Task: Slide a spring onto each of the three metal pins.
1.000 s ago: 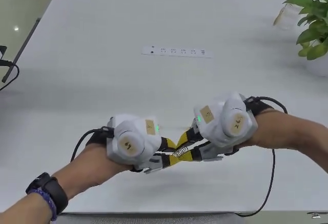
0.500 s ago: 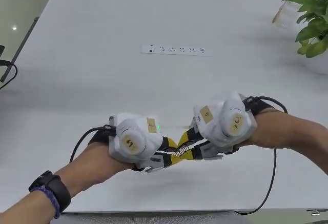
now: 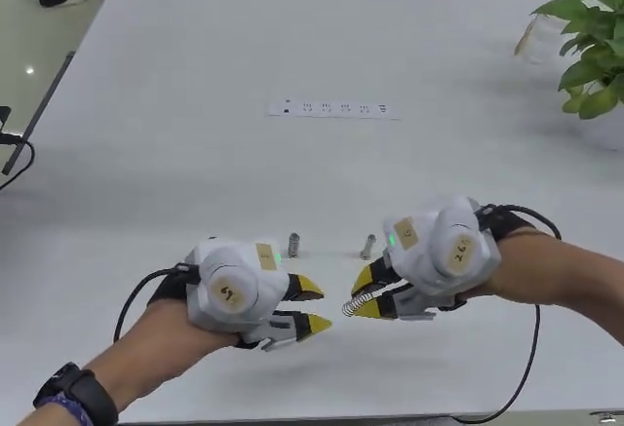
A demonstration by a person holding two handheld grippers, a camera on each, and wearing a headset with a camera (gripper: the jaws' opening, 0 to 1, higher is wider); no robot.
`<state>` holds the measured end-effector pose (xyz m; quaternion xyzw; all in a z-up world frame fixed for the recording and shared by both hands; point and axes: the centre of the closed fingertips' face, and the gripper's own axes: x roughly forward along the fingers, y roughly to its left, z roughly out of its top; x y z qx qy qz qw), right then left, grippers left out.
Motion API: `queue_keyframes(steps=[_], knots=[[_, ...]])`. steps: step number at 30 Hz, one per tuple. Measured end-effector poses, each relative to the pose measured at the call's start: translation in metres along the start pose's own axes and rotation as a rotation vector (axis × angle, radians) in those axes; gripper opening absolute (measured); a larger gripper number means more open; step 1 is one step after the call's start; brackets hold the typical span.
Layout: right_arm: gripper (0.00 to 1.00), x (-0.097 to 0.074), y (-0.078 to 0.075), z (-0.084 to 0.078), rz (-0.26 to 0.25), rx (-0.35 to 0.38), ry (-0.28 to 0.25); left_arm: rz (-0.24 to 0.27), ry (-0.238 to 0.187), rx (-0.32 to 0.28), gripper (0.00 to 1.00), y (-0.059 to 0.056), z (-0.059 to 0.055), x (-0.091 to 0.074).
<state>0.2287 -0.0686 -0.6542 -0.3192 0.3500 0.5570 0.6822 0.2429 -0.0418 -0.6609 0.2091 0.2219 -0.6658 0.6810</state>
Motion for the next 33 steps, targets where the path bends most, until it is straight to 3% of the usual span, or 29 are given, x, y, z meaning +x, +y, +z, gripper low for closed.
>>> queue_keyframes(steps=[4, 10, 18, 33], knots=[[0.09, -0.002, -0.006, -0.013, -0.024, 0.040, 0.022, 0.035, -0.033, -0.064, 0.18, 0.008, -0.002, -0.009], [0.09, -0.006, -0.019, -0.034, -0.065, 0.100, 0.053, 0.081, -0.041, -0.104, 0.21, 0.016, -0.010, -0.022], [0.09, -0.015, -0.040, -0.050, -0.116, 0.164, 0.066, 0.155, -0.054, -0.162, 0.27, 0.029, -0.024, -0.048], [0.09, -0.021, -0.072, -0.066, -0.164, 0.212, 0.090, 0.260, -0.055, -0.249, 0.38, 0.044, -0.051, -0.086]])
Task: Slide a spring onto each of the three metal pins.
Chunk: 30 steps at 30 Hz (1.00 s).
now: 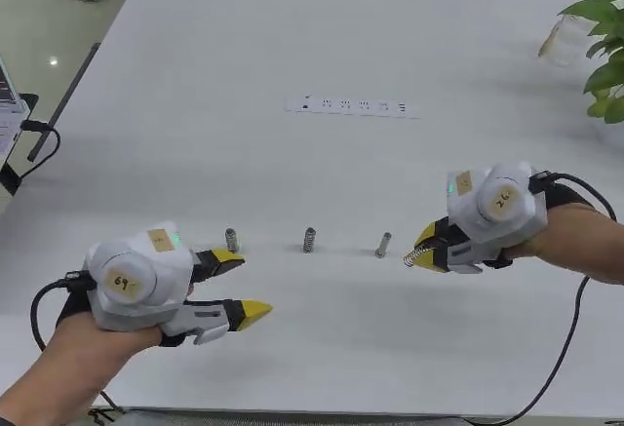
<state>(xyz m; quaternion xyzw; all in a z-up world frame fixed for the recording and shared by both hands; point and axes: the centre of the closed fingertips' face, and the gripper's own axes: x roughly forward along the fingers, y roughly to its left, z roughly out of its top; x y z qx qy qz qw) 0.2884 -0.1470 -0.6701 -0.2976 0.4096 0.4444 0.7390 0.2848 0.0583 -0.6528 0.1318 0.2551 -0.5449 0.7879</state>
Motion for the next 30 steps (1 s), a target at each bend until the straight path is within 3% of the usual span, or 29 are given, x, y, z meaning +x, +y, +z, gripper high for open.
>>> queue_keyframes(steps=[14, 30], knots=[[0.09, 0.011, -0.021, -0.004, -0.019, 0.008, 0.031, 0.093, -0.012, -0.068, 0.47, 0.027, -0.012, -0.027], [0.09, 0.027, -0.032, 0.002, -0.017, 0.012, 0.052, 0.162, 0.001, -0.121, 0.60, 0.036, -0.028, -0.054]])
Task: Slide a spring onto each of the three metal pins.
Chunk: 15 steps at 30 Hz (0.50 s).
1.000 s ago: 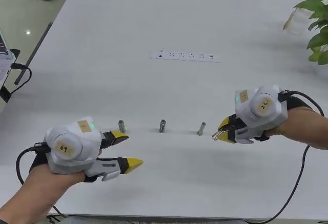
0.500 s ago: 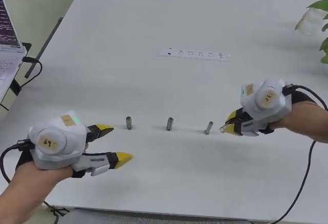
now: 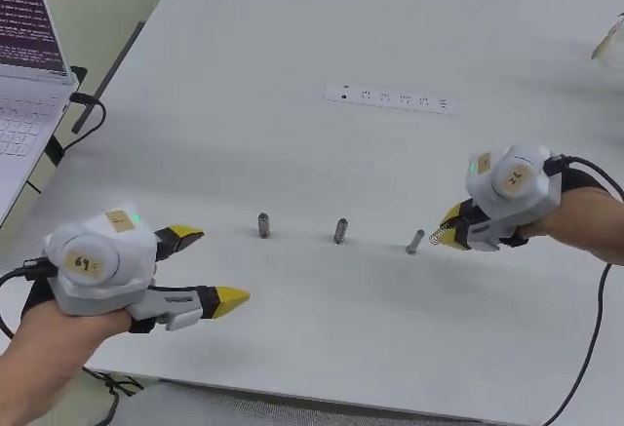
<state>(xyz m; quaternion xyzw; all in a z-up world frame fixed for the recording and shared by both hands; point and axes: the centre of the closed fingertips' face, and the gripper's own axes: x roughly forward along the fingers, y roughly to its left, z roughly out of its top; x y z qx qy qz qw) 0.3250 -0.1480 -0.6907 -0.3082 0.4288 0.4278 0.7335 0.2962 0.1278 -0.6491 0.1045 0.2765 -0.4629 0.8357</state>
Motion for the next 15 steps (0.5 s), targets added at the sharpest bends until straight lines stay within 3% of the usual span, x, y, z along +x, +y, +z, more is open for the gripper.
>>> queue_keyframes(steps=[15], knots=[[0.09, 0.009, -0.008, 0.000, 0.011, -0.015, 0.029, 0.033, 0.018, -0.043, 0.71, 0.008, -0.016, -0.008]])
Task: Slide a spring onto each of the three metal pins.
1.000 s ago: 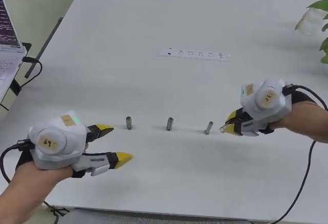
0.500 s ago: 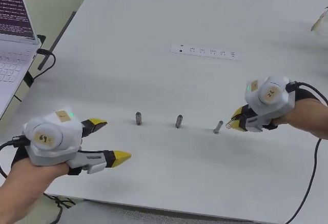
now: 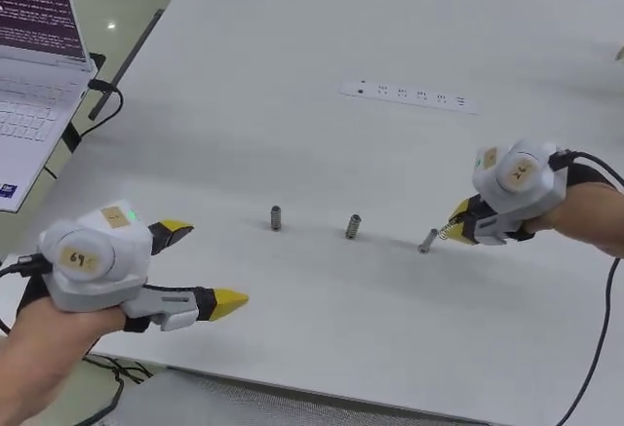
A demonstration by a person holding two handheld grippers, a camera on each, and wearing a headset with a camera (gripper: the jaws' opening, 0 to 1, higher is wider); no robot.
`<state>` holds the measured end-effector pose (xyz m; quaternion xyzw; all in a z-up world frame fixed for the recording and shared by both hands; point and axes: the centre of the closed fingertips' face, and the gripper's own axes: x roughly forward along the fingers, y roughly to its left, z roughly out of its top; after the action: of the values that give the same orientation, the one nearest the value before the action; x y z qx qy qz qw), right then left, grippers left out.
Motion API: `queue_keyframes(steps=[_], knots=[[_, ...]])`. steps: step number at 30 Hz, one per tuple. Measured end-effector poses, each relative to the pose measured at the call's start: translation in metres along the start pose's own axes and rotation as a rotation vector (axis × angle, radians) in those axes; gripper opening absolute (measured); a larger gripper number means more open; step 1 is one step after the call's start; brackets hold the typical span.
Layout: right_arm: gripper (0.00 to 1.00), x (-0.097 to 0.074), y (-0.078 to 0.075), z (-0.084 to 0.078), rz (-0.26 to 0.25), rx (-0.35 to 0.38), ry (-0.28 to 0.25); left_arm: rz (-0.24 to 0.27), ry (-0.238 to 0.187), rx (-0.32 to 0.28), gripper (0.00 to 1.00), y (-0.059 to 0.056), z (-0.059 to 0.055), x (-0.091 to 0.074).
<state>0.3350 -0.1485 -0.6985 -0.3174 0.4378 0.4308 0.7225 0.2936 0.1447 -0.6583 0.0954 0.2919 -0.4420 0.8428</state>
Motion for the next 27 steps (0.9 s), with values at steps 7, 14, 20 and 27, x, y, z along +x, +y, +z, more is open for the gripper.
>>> queue_keyframes(steps=[7, 14, 20, 27], knots=[[0.09, 0.004, -0.006, -0.003, 0.009, -0.005, 0.012, 0.004, 0.001, -0.007, 0.73, 0.000, 0.000, 0.000], [0.09, 0.008, -0.009, -0.002, 0.021, -0.010, 0.016, 0.007, 0.001, -0.015, 0.73, 0.002, 0.000, 0.000], [0.09, 0.013, -0.008, 0.001, 0.039, -0.020, 0.021, 0.012, 0.004, -0.024, 0.73, 0.004, -0.003, 0.000], [0.09, 0.018, -0.008, 0.001, 0.054, -0.025, 0.032, 0.017, 0.004, -0.034, 0.72, 0.007, -0.005, -0.002]])
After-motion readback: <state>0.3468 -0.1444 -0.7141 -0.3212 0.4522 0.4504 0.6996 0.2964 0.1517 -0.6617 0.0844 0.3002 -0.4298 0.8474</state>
